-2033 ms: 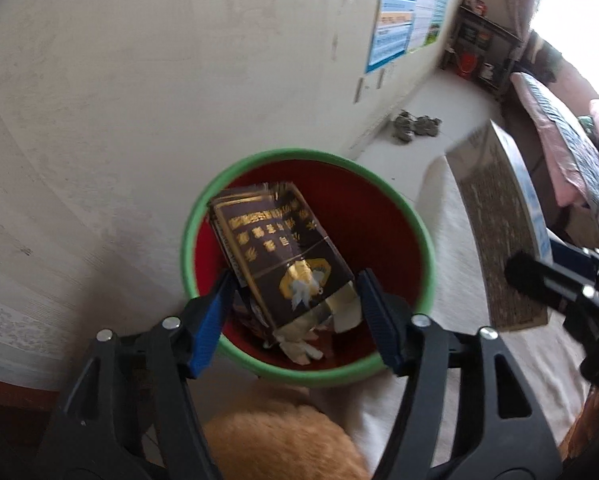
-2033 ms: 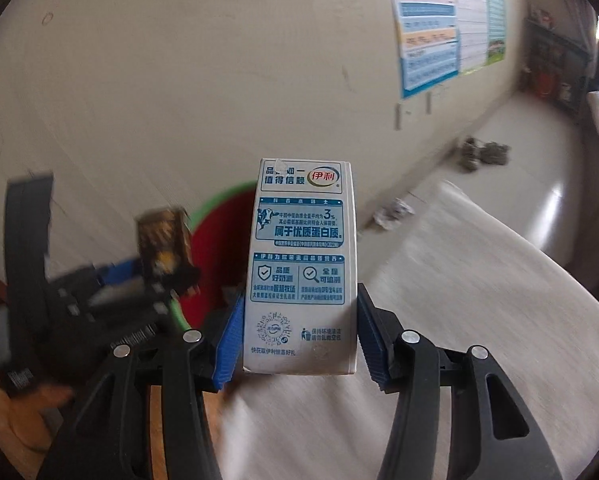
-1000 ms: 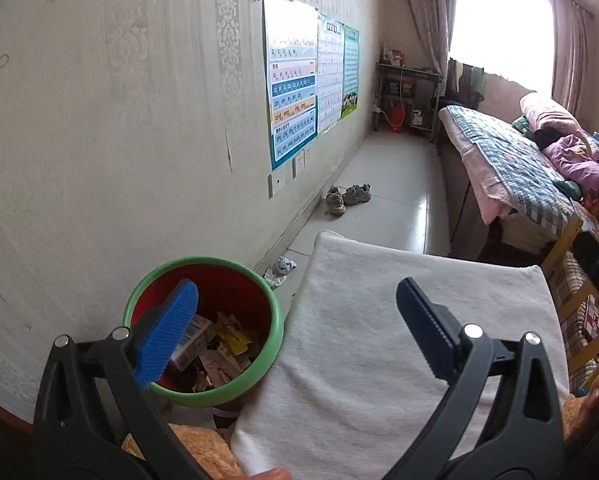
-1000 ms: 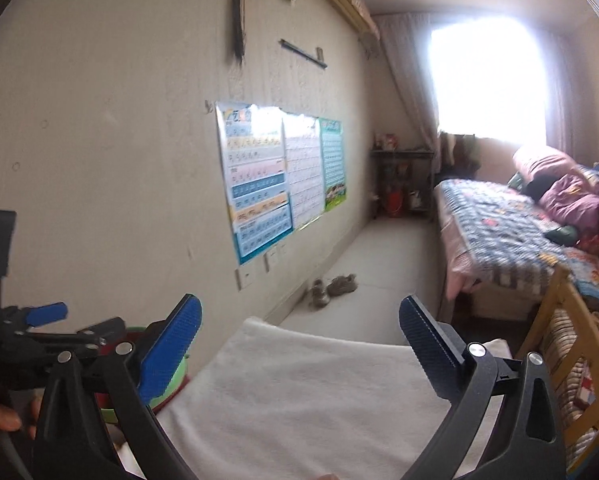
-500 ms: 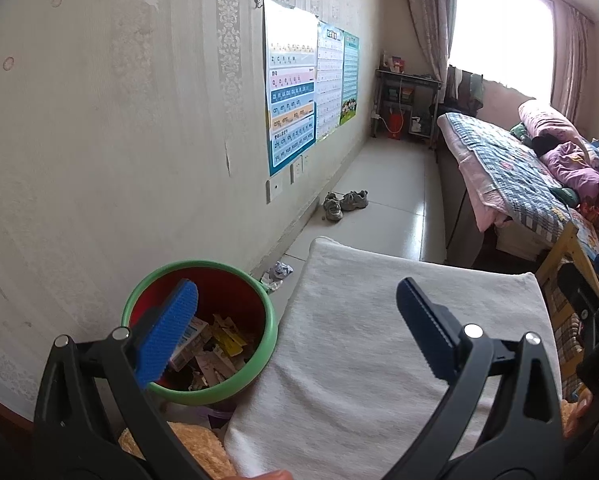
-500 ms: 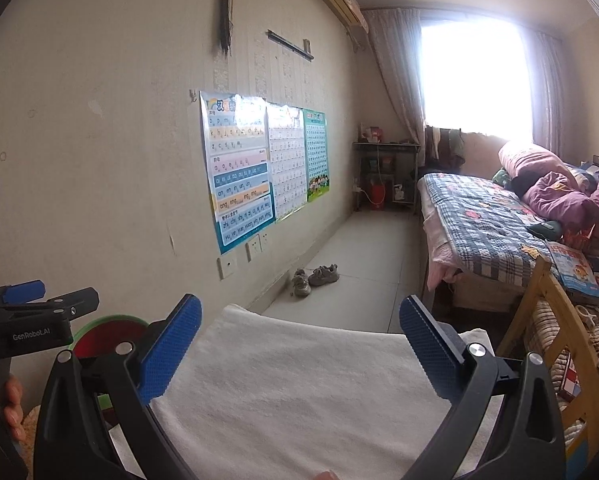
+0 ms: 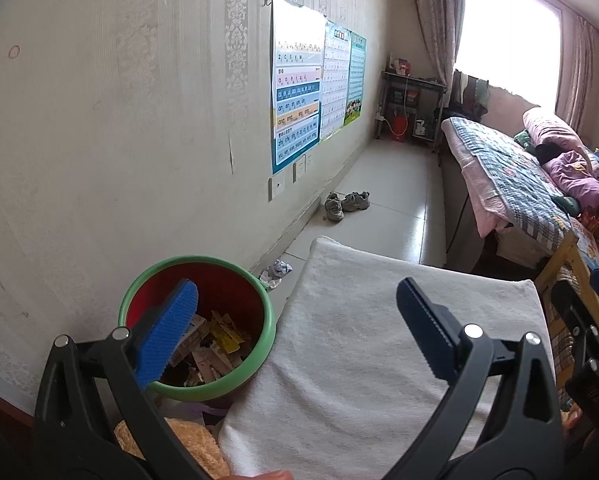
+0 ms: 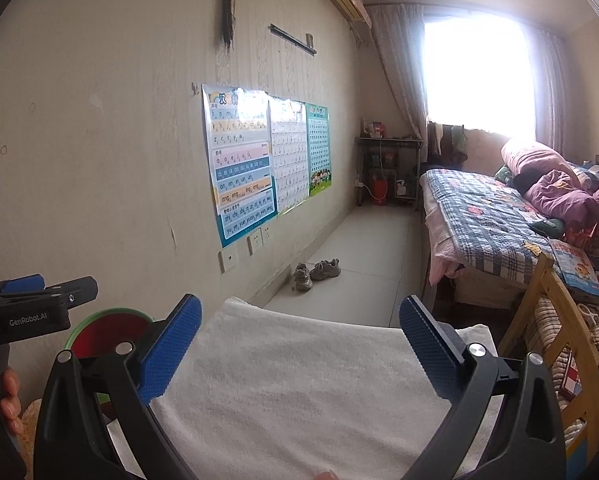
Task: Collect trash
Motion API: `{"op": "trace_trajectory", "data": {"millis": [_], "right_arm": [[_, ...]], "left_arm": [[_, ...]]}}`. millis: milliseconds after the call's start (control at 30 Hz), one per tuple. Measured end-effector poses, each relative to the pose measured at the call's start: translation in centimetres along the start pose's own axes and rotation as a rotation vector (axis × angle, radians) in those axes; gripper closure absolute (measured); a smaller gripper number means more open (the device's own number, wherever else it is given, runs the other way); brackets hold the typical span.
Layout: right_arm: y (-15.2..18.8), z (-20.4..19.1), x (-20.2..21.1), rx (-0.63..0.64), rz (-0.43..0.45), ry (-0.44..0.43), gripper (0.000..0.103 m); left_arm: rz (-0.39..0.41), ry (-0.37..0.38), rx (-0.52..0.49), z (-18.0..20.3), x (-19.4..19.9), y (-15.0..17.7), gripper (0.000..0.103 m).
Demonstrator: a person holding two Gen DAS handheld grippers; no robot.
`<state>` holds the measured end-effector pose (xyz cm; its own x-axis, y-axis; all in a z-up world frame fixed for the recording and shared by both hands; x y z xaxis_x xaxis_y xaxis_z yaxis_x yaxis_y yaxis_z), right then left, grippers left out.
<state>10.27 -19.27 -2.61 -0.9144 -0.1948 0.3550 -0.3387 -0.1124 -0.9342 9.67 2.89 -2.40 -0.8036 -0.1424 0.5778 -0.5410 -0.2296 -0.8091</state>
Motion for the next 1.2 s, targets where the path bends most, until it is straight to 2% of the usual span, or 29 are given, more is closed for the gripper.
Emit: {"op": "trace_trajectory", "data": {"millis": [867, 1033, 1200], "right_arm": [[2.0, 0.4, -1.0, 0.007, -0.077, -0.007, 0.007], [6.6, 3.6, -3.7, -0.065, -0.232, 0.031, 0.007], [14.1, 10.3, -6.8, -0.13, -0.46, 0.174, 0.007]], "left_arm": [[-0.008, 0.011, 0.009, -0.7, -0.3, 0.6, 0.005], [-0.045, -0.051, -0.009, -2.7, -1.8, 1.7, 0.005], [-0.134, -0.136, -0.027, -7.4, -4.0, 4.9, 0.005]]}}
Point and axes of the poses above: each gripper's, at about its wrist camera, not at the fingertips, and x roughly against the way its jaws point, z to its right, y to its underside, the point moved 8 cm from there along -x, roughly the way its jaws point, and after that the axes turned 7 degrees about x, right-handed, at the moved point
